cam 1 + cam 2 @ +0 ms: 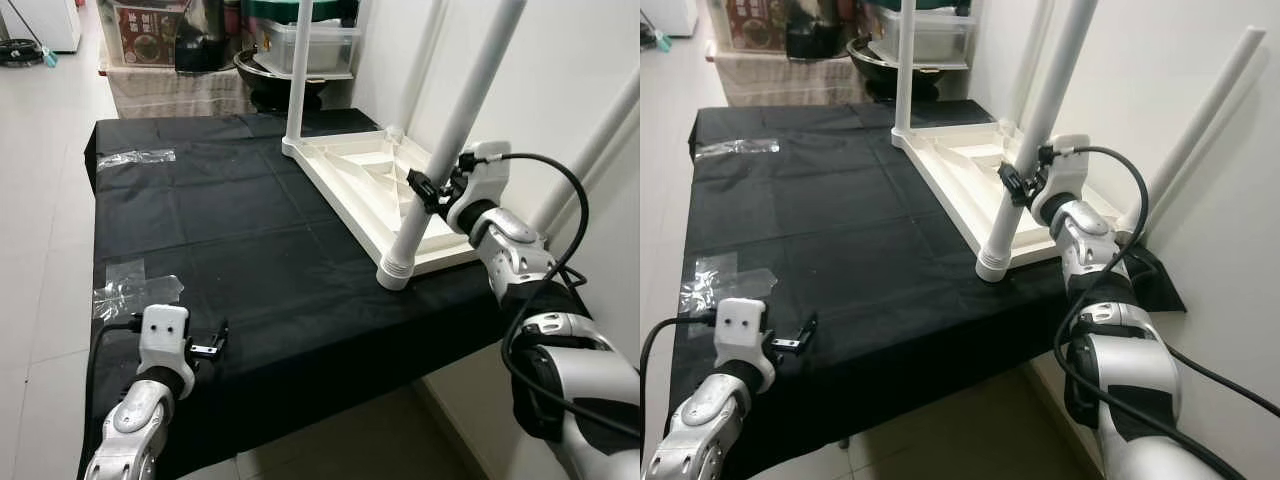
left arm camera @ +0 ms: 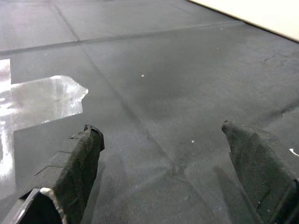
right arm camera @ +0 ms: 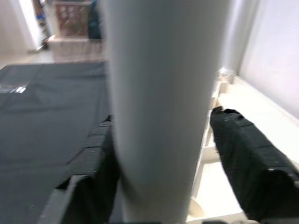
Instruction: Building children table
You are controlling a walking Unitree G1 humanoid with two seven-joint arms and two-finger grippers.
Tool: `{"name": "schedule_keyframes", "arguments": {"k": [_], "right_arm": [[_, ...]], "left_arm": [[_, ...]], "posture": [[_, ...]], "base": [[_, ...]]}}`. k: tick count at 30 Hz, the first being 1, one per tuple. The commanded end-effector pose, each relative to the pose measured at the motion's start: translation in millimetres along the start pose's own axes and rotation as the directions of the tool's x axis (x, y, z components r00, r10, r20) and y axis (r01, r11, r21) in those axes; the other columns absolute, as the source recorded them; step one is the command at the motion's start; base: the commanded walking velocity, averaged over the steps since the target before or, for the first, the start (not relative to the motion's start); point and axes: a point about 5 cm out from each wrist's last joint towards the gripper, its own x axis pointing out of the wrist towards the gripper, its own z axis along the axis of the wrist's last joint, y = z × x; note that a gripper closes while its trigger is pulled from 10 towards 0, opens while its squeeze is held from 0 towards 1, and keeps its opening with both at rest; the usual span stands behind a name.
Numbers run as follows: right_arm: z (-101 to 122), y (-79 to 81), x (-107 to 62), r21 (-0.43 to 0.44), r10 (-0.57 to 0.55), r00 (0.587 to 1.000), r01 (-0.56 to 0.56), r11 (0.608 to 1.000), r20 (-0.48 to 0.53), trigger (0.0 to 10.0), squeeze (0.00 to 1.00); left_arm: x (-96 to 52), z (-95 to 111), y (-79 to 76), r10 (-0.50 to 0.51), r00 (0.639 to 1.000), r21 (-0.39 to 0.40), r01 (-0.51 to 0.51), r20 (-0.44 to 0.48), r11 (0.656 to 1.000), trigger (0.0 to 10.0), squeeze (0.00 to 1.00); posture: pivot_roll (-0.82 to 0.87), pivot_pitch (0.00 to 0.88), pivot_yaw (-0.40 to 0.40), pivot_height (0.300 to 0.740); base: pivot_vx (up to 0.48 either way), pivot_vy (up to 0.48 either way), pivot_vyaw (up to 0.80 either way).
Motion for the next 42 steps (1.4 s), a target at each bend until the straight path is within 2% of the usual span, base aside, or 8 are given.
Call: {"name": "schedule_keyframes", "arguments": {"k": [1, 13, 15, 19, 20, 23, 24, 42], "right_arm": [[-16.8, 3.7, 1.3, -0.007, -0.051, 0.996, 0.050, 0.999, -0.078, 0.0, 0.00], [-110.7, 29.5, -22.6, 0.085, -0.611, 0.592, 0.751, 0.654, -0.526, 0.0, 0.00], [-105.9, 56.9, -9.3, 0.158, -0.513, 0.680, 0.669, 0.726, -0.523, 10.0, 0.00], [-86.5, 58.7, 1.0, 0.199, -0.478, 0.777, 0.588, 0.784, -0.410, 10.0, 0.00], [-69.2, 42.8, 3.7, 0.224, -0.475, 0.813, 0.559, 0.798, -0.335, 10.0, 1.00], [-60.9, 31.5, 3.5, 0.226, -0.476, 0.823, 0.550, 0.804, -0.308, 10.0, 1.00], [-56.0, 24.7, 3.1, 0.237, -0.467, 0.833, 0.538, 0.809, -0.298, 10.0, 0.00], [-50.4, 11.7, 0.4, 0.151, -0.318, 0.915, 0.361, 0.920, -0.250, 0.0, 0.00]], "left_arm": [[0.9, -1.2, -0.8, -0.009, 1.000, 0.002, 0.009, -0.008, 1.000, 10.0, 0.00], [0.4, -0.1, -1.5, -0.007, 1.000, 0.002, 0.007, -0.008, 1.000, 10.0, 0.00], [0.5, 0.7, 0.7, -0.005, 1.000, 0.007, 0.005, -0.007, 1.000, 10.0, 0.00], [0.6, 0.8, 1.4, -0.004, 1.000, 0.010, 0.004, -0.007, 1.000, 10.0, 0.00], [0.6, 0.5, 0.9, -0.002, 1.000, 0.007, 0.002, -0.007, 1.000, 10.0, 0.00], [0.6, 0.2, 0.2, -0.001, 1.000, 0.005, 0.001, -0.006, 1.000, 10.0, 0.00], [0.1, -0.4, -0.4, -0.001, 1.000, 0.003, 0.001, -0.007, 1.000, 10.0, 0.00], [2.2, 0.7, -1.0, -0.013, 1.000, 0.006, 0.013, -0.006, 1.000, 10.0, 0.00]], "posture": [[0.08, 0.000, -0.125, 0.740], [0.09, 0.000, -0.120, 0.740], [0.08, 0.000, -0.117, 0.740], [0.08, 0.000, -0.121, 0.740], [0.08, 0.000, -0.121, 0.740], [0.08, 0.000, -0.122, 0.740], [0.08, 0.000, -0.122, 0.740], [0.08, 0.000, -0.108, 0.740]], "base": [[0.000, 0.000, 0.00], [0.000, 0.000, 0.00], [0.000, 0.000, 0.00], [0.000, 0.000, 0.00], [0.000, 0.000, 0.00], [0.000, 0.000, 0.00], [0.000, 0.000, 0.00], [0.000, 0.000, 0.00]]}}
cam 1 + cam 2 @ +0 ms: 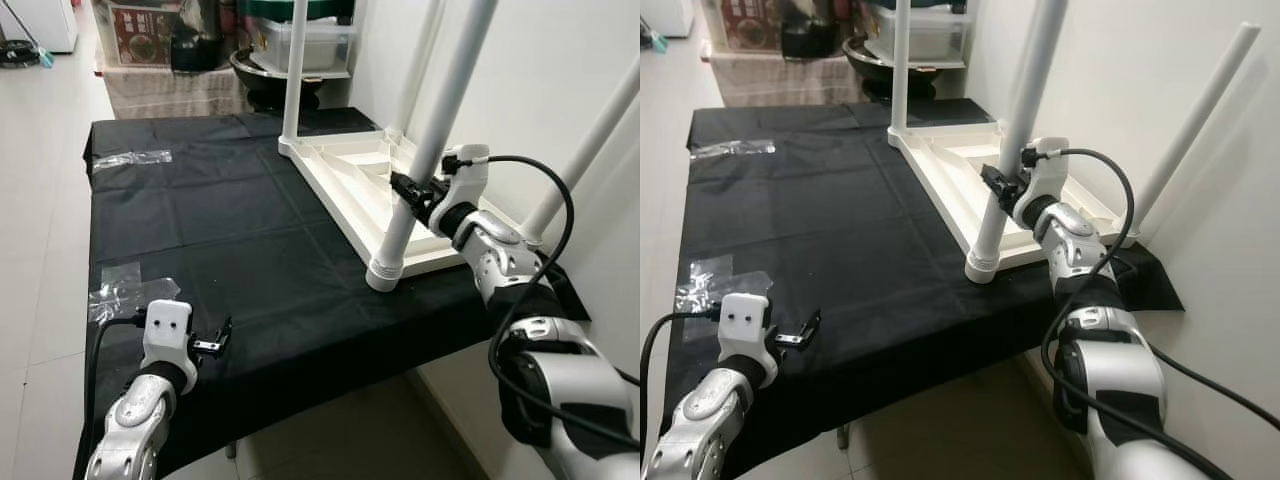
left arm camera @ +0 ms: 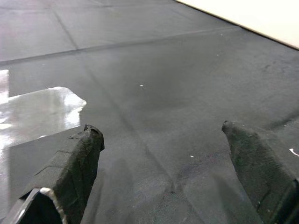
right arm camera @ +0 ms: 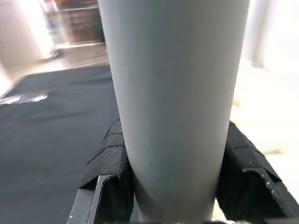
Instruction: Building children table
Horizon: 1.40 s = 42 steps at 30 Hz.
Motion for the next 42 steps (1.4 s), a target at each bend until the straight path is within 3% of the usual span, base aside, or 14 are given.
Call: {"name": "schedule_keyframes", "arguments": {"k": [1, 5, 9, 10, 12, 13, 18, 19, 20, 30, 32, 33, 38, 42], "right_arm": [[-44.2, -19.3, -9.6, 0.051, -0.273, 0.945, 0.286, 0.957, -0.179, 0.0, 0.00], [-92.7, -35.8, -37.4, 0.016, -0.662, 0.686, 0.698, 0.716, -0.301, 0.0, 0.00], [-109.0, -19.7, -42.6, 0.000, -0.677, 0.656, 0.718, 0.696, -0.334, 0.0, 0.00], [-109.9, -7.5, -38.0, -0.057, -0.636, 0.692, 0.660, 0.749, -0.341, 10.0, 0.00], [-109.9, -7.5, -38.0, -0.057, -0.636, 0.692, 0.660, 0.749, -0.341, 10.0, 0.00], [-98.1, 6.4, -27.9, -0.053, -0.534, 0.802, 0.541, 0.839, -0.268, 10.0, 0.00], [-89.8, 8.3, -24.8, -0.035, -0.508, 0.834, 0.513, 0.857, -0.213, 10.0, 0.00], [-71.8, 3.3, -18.6, -0.014, -0.451, 0.879, 0.454, 0.891, -0.155, 10.0, 1.00], [-48.1, -4.4, -12.8, 0.006, -0.378, 0.922, 0.380, 0.925, -0.087, 10.0, 0.00], [1.3, 2.6, -9.5, -0.070, 0.160, 0.987, -0.158, 0.985, 0.033, 10.0, 0.00], [-13.0, 10.1, -14.0, -0.182, 0.324, 0.941, -0.336, 0.924, -0.094, 0.0, 0.00], [-13.0, 10.1, -14.0, -0.182, 0.324, 0.941, -0.336, 0.924, -0.094, 0.0, 0.00], [-40.5, -19.7, -10.8, -0.183, -0.233, 0.951, 0.197, 0.963, -0.204, 0.0, 0.00], [-66.7, -34.5, -25.6, -0.094, -0.586, 0.776, 0.582, 0.808, -0.235, 0.0, 0.00]], "left_arm": [[-0.8, -2.9, -0.8, -0.009, 1.000, 0.003, 0.009, -0.015, 1.000, 10.0, 0.00], [-2.0, -2.1, 1.4, -0.004, 1.000, 0.012, 0.004, -0.015, 1.000, 10.0, 0.00], [-2.3, 0.0, 5.0, 0.010, 1.000, 0.010, -0.010, -0.009, 1.000, 10.0, 0.00], [-2.8, -0.8, 5.1, 0.011, 1.000, 0.010, -0.011, -0.011, 1.000, 10.0, 0.00], [-2.8, -0.8, 5.1, 0.011, 1.000, 0.010, -0.011, -0.011, 1.000, 10.0, 0.00], [-2.8, -2.6, 3.5, 0.010, 1.000, 0.010, -0.010, -0.015, 1.000, 10.0, 0.00], [-2.5, -3.1, 2.7, 0.009, 1.000, 0.009, -0.009, -0.015, 1.000, 10.0, 0.00], [-2.0, -2.9, 2.4, 0.011, 1.000, 0.005, -0.011, -0.013, 1.000, 10.0, 0.00], [-1.7, -3.5, 2.0, 0.011, 1.000, 0.003, -0.011, -0.013, 1.000, 10.0, 0.00], [0.7, -3.8, -1.0, -0.005, 1.000, 0.002, 0.005, -0.012, 1.000, 10.0, 0.00], [2.6, -1.9, -0.5, -0.010, 1.000, 0.005, 0.010, -0.008, 1.000, 10.0, 0.00], [2.6, -1.9, -0.5, -0.010, 1.000, 0.005, 0.010, -0.008, 1.000, 10.0, 0.00], [1.8, -2.3, 0.0, -0.008, 1.000, 0.006, 0.008, -0.009, 1.000, 10.0, 0.00], [0.8, -3.3, -1.2, -0.006, 1.000, 0.003, 0.006, -0.011, 1.000, 10.0, 0.00]], "posture": [[0.08, 0.000, -0.108, 0.740], [0.10, 0.000, -0.120, 0.740], [0.10, 0.000, -0.122, 0.740], [0.10, 0.000, -0.122, 0.740], [0.10, 0.000, -0.122, 0.740], [0.10, 0.000, -0.128, 0.740], [0.10, 0.000, -0.128, 0.740], [0.10, 0.000, -0.131, 0.740], [0.09, 0.000, -0.125, 0.740], [0.07, 0.000, -0.115, 0.740], [0.07, 0.000, -0.115, 0.740], [0.07, 0.000, -0.115, 0.740], [0.07, 0.000, -0.117, 0.740], [0.08, 0.000, -0.118, 0.740]], "base": [[0.000, 0.000, 0.00], [0.000, 0.000, 0.00], [0.000, 0.000, 0.00], [0.000, 0.000, 0.00], [0.000, 0.000, 0.00], [0.000, 0.000, 0.00], [0.000, 0.000, 0.00], [0.000, 0.000, 0.00], [0.000, 0.000, 0.00], [0.000, 0.000, 0.00], [0.000, 0.000, 0.00], [0.000, 0.000, 0.00], [0.000, 0.000, 0.00], [0.000, 0.000, 0.00]]}}
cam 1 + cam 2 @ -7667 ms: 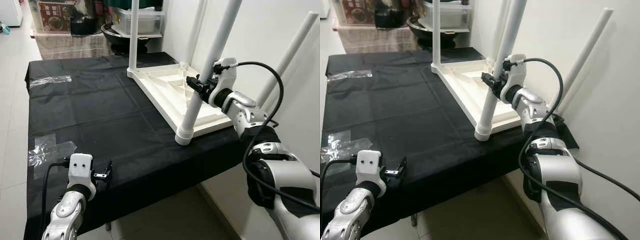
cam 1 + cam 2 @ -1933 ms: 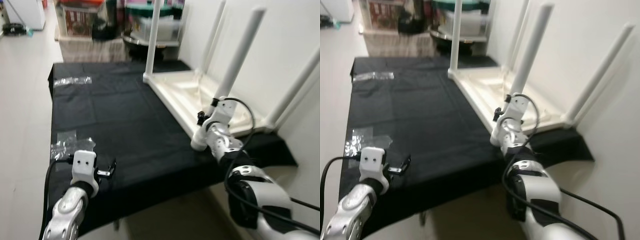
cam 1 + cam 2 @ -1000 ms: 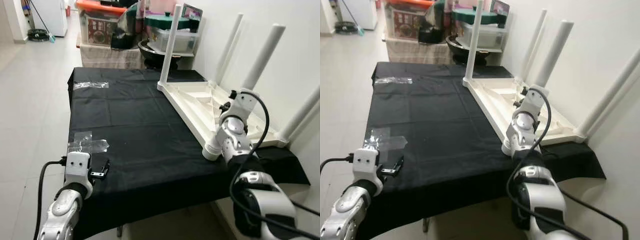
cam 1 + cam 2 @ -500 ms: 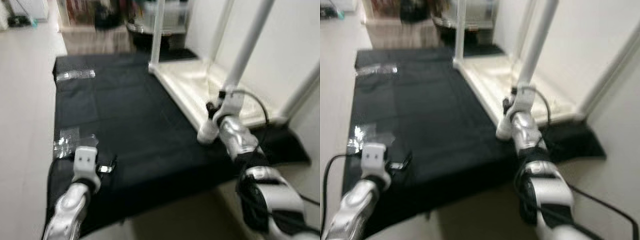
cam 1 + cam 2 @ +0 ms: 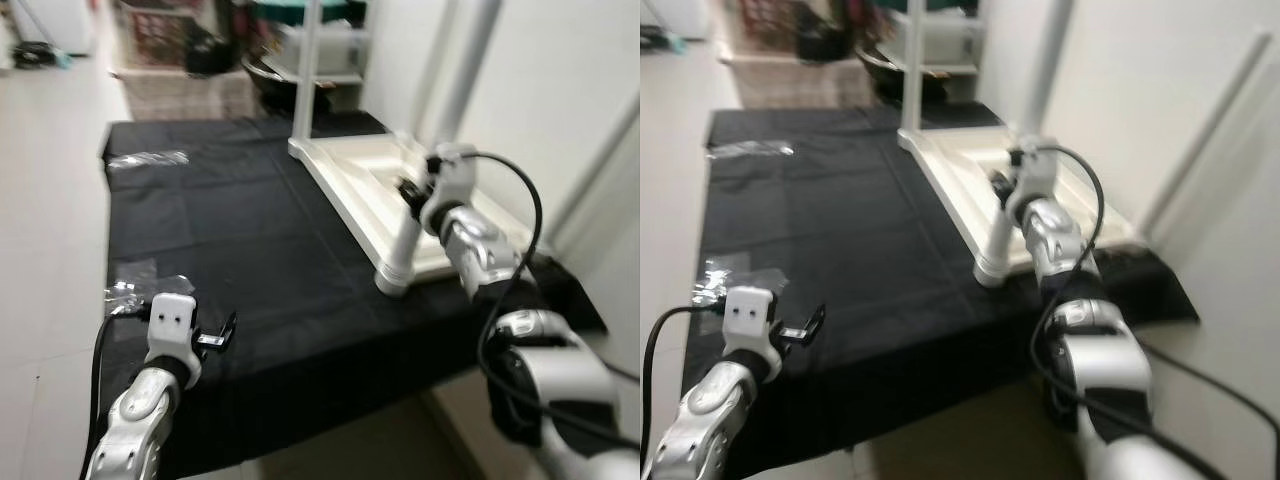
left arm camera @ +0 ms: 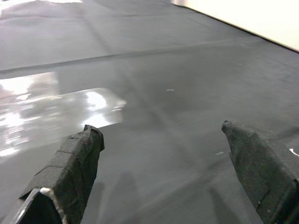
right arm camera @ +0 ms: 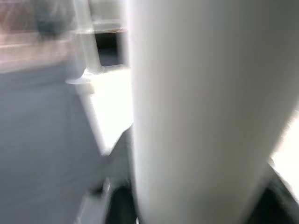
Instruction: Building children table
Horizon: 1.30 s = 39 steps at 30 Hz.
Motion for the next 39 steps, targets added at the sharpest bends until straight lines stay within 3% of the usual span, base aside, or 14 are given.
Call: {"name": "schedule_keyframes", "arguments": {"k": [1, 2, 3, 10, 11, 13, 14, 17, 24, 26, 30, 35, 36, 39], "right_arm": [[-59.9, -23.9, -11.0, -0.024, -0.283, 0.937, 0.285, 0.958, -0.202, 0.0, 0.00], [-68.8, -19.3, -16.6, -0.017, -0.333, 0.918, 0.337, 0.941, -0.216, 0.0, 0.00], [-79.6, 1.5, -23.9, -0.015, -0.285, 0.921, 0.292, 0.956, -0.265, 10.0, 0.00], [-82.2, 27.3, -31.2, 0.028, -0.145, 0.952, 0.158, 0.987, -0.270, 10.0, 0.00], [-67.3, 24.9, -26.5, 0.062, -0.084, 0.978, 0.097, 0.993, -0.190, 10.0, 1.00], [-45.5, 15.0, -17.6, 0.078, -0.036, 0.994, 0.044, 0.996, -0.104, 10.0, 1.00], [-19.5, 4.5, -9.3, 0.091, 0.000, 1.000, 0.001, 0.996, -0.009, 10.0, 0.00], [27.2, -12.7, 0.8, 0.104, 0.108, 0.985, -0.122, 0.987, 0.132, 10.0, 0.00], [45.7, -17.8, 0.8, 0.096, 0.174, 0.965, -0.195, 0.976, 0.195, 10.0, 0.00], [50.3, -14.4, -1.5, 0.046, 0.361, 0.912, -0.376, 0.926, 0.195, 0.0, 0.00], [50.8, -12.3, -3.8, 0.007, 0.443, 0.875, -0.453, 0.891, 0.195, 0.0, 0.00], [15.7, -20.9, 3.4, 0.001, 0.233, 0.972, -0.233, 0.973, 0.022, 0.0, 0.00], [-2.2, -37.2, 4.8, 0.032, 0.006, 0.998, -0.004, 0.999, -0.063, 0.0, 0.00], [-27.3, -59.9, -1.1, 0.034, -0.331, 0.929, 0.341, 0.939, -0.167, 0.0, 0.00]], "left_arm": [[-1.3, -3.6, -1.3, -0.001, 1.000, 0.001, 0.001, -0.011, 1.000, 10.0, 0.00], [-1.6, -3.7, -1.6, -0.001, 1.000, 0.000, 0.001, -0.011, 1.000, 10.0, 0.00], [-1.5, -3.1, -2.1, -0.002, 1.000, -0.001, 0.002, -0.011, 1.000, 10.0, 0.00], [-1.1, -2.3, -1.5, -0.005, 1.000, 0.002, 0.005, -0.011, 1.000, 10.0, 0.00], [-1.1, -1.9, 1.1, -0.001, 1.000, 0.006, 0.001, -0.010, 1.000, 10.0, 0.00], [-1.2, -1.7, 3.0, 0.003, 1.000, 0.010, -0.003, -0.009, 1.000, 10.0, 0.00], [-1.4, -1.9, 3.1, 0.005, 1.000, 0.010, -0.005, -0.009, 1.000, 10.0, 0.00], [-1.8, -3.7, 1.4, -0.001, 1.000, 0.010, 0.001, -0.012, 1.000, 10.0, 0.00], [-1.4, -4.2, 0.4, -0.004, 1.000, 0.009, 0.004, -0.013, 1.000, 10.0, 0.00], [0.4, -2.3, -0.8, -0.010, 1.000, 0.009, 0.010, -0.009, 1.000, 10.0, 0.00], [0.7, -1.7, -0.8, -0.015, 1.000, 0.012, 0.015, -0.008, 1.000, 10.0, 0.00], [0.3, -1.4, -0.3, -0.013, 1.000, 0.013, 0.013, -0.008, 1.000, 10.0, 0.00], [-0.1, -1.3, -0.6, -0.014, 1.000, 0.013, 0.014, -0.008, 1.000, 10.0, 0.00], [-0.9, -1.5, -0.7, -0.014, 1.000, 0.013, 0.014, -0.010, 1.000, 10.0, 0.00]], "posture": [[0.09, 0.000, -0.118, 0.740], [0.09, 0.000, -0.118, 0.740], [0.08, 0.000, -0.112, 0.740], [0.09, 0.000, -0.118, 0.740], [0.09, 0.000, -0.118, 0.740], [0.09, 0.000, -0.118, 0.740], [0.08, 0.000, -0.121, 0.740], [0.07, 0.000, -0.118, 0.740], [0.07, 0.000, -0.119, 0.740], [0.07, 0.000, -0.112, 0.740], [0.07, 0.000, -0.111, 0.740], [0.08, 0.000, -0.114, 0.740], [0.07, 0.000, -0.111, 0.740], [0.08, 0.000, -0.113, 0.740]], "base": [[0.000, 0.000, 0.00], [0.000, 0.000, 0.00], [0.000, 0.000, 0.00], [0.000, 0.000, 0.00], [0.000, 0.000, 0.00], [0.000, 0.000, 0.00], [0.000, 0.000, 0.00], [0.000, 0.000, 0.00], [0.000, 0.000, 0.00], [0.000, 0.000, 0.00], [0.000, 0.000, 0.00], [0.000, 0.000, 0.00], [0.000, 0.000, 0.00], [0.000, 0.000, 0.00]]}}
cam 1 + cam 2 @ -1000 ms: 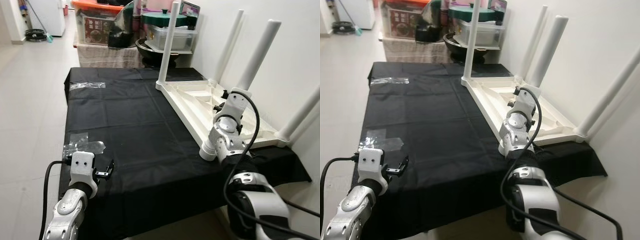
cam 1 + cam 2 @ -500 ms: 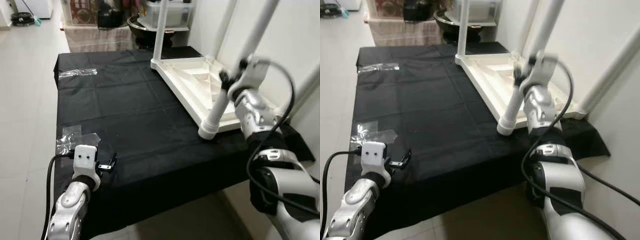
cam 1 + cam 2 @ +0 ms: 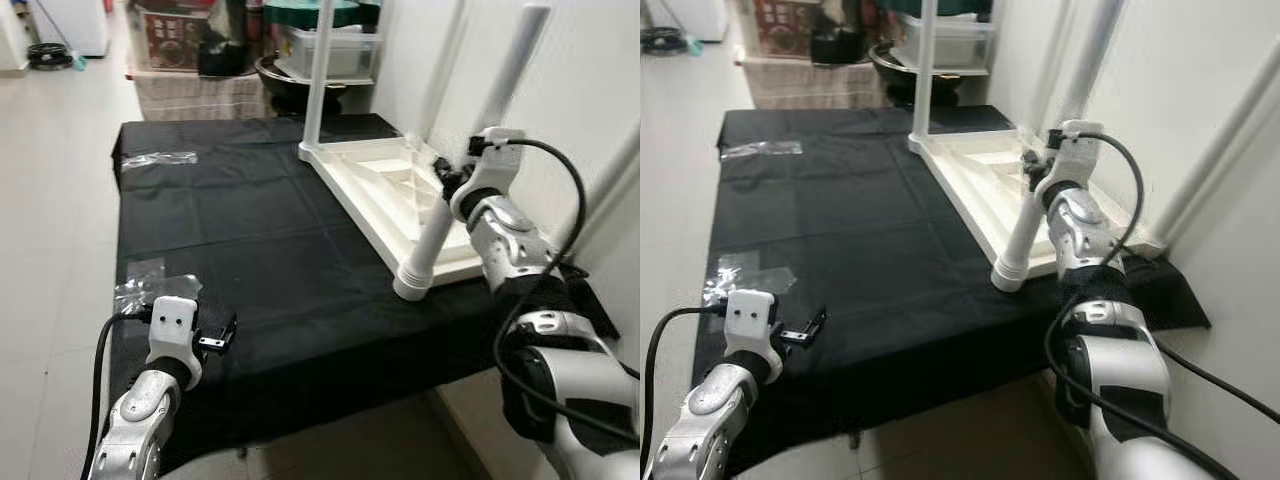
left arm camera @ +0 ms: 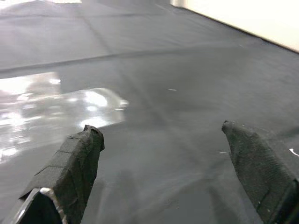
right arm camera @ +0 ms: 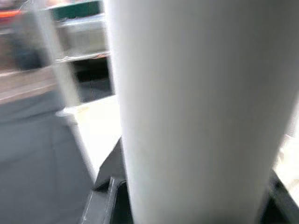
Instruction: Building children table
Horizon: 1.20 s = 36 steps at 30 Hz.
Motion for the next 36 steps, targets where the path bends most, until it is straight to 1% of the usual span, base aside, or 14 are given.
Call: {"name": "schedule_keyframes", "arguments": {"k": [1, 4, 5, 9, 10, 13, 14, 19, 20, 26, 32, 33, 34, 36], "right_arm": [[-58.6, -39.7, -8.1, -0.053, -0.317, 0.922, 0.313, 0.948, -0.223, 0.0, 0.00], [-62.2, -32.7, -11.6, -0.043, -0.326, 0.916, 0.325, 0.945, -0.235, 0.0, 0.00], [-63.7, -22.0, -14.4, -0.023, -0.297, 0.923, 0.301, 0.953, -0.245, 10.0, 0.00], [-47.6, -7.3, -12.5, 0.071, -0.182, 0.963, 0.200, 0.977, -0.199, 10.0, 0.00], [-32.0, -5.1, -8.3, 0.089, -0.109, 0.983, 0.123, 0.988, -0.149, 10.0, 1.00], [-15.8, -5.6, -3.4, 0.087, -0.047, 0.992, 0.057, 0.995, -0.113, 10.0, 1.00], [0.7, -3.9, 2.0, 0.040, 0.063, 0.993, -0.059, 0.997, -0.100, 10.0, 0.00], [28.9, -0.4, 5.8, -0.075, 0.347, 0.929, -0.358, 0.931, -0.130, 10.0, 0.00], [34.1, -8.8, 7.9, -0.069, 0.331, 0.937, -0.339, 0.938, -0.114, 0.0, 0.00], [24.7, -32.6, 11.7, 0.077, 0.037, 0.993, -0.029, 0.997, -0.113, 0.0, 0.00], [-17.5, -38.2, 3.3, 0.113, -0.248, 0.936, 0.283, 0.952, -0.251, 0.0, 0.00], [-37.0, -22.4, -5.1, 0.090, -0.276, 0.919, 0.312, 0.946, -0.282, 0.9, 0.00], [-55.7, 4.0, -15.2, 0.090, -0.203, 0.919, 0.246, 0.965, -0.337, 10.0, 0.00], [-67.0, 42.2, -27.5, 0.114, 0.002, 0.931, 0.043, 0.992, -0.365, 10.0, 0.00]], "left_arm": [[-2.0, -3.7, 0.2, -0.002, 1.000, 0.006, 0.003, -0.018, 1.000, 10.0, 0.00], [-2.1, -3.6, 0.6, -0.001, 1.000, 0.007, 0.001, -0.018, 1.000, 10.0, 0.00], [-1.9, -3.5, 1.0, 0.000, 1.000, 0.006, 0.000, -0.018, 1.000, 10.0, 0.00], [-1.0, -3.3, -0.1, -0.007, 1.000, 0.007, 0.007, -0.017, 1.000, 10.0, 0.00], [-0.5, -3.2, -0.5, -0.010, 1.000, 0.008, 0.010, -0.017, 1.000, 10.0, 0.00], [0.0, -3.1, 0.4, -0.009, 1.000, 0.009, 0.009, -0.016, 1.000, 10.0, 0.00], [0.5, -2.9, 1.2, -0.007, 1.000, 0.009, 0.007, -0.015, 1.000, 10.0, 0.00], [1.4, -2.5, 2.8, -0.002, 1.000, 0.009, 0.002, -0.011, 1.000, 10.0, 0.00], [1.4, -2.5, 3.0, -0.001, 1.000, 0.009, 0.001, -0.010, 1.000, 10.0, 0.00], [1.4, -2.8, 2.4, -0.003, 1.000, 0.008, 0.003, -0.008, 1.000, 10.0, 0.00], [2.7, -3.9, -0.5, -0.009, 1.000, 0.006, 0.009, -0.010, 1.000, 10.0, 0.00], [3.5, -3.6, -1.7, -0.011, 1.000, 0.005, 0.011, -0.010, 1.000, 10.0, 0.00], [4.2, -2.7, -2.7, -0.014, 1.000, 0.005, 0.014, -0.009, 1.000, 10.0, 0.00], [4.6, -1.2, -2.0, -0.019, 1.000, 0.008, 0.019, -0.007, 1.000, 10.0, 0.00]], "posture": [[0.08, 0.000, -0.114, 0.740], [0.08, 0.000, -0.110, 0.740], [0.08, 0.000, -0.109, 0.740], [0.07, 0.000, -0.107, 0.740], [0.07, 0.000, -0.110, 0.740], [0.07, 0.000, -0.110, 0.740], [0.06, 0.000, -0.114, 0.740], [0.06, 0.000, -0.115, 0.740], [0.06, 0.000, -0.117, 0.740], [0.05, 0.000, -0.111, 0.740], [0.05, 0.000, -0.109, 0.740], [0.06, 0.000, -0.100, 0.740], [0.06, 0.000, -0.100, 0.740], [0.06, 0.000, -0.101, 0.740]], "base": [[0.000, 0.000, 0.00], [0.000, 0.000, 0.00], [0.000, 0.000, 0.00], [0.000, 0.000, 0.00], [0.000, 0.000, 0.00], [0.000, 0.000, 0.00], [0.000, 0.000, 0.00], [0.000, 0.000, 0.00], [0.000, 0.000, 0.00], [0.000, 0.000, 0.00], [0.000, 0.000, 0.00], [0.000, 0.000, 0.00], [0.000, 0.000, 0.00], [0.000, 0.000, 0.00]]}}
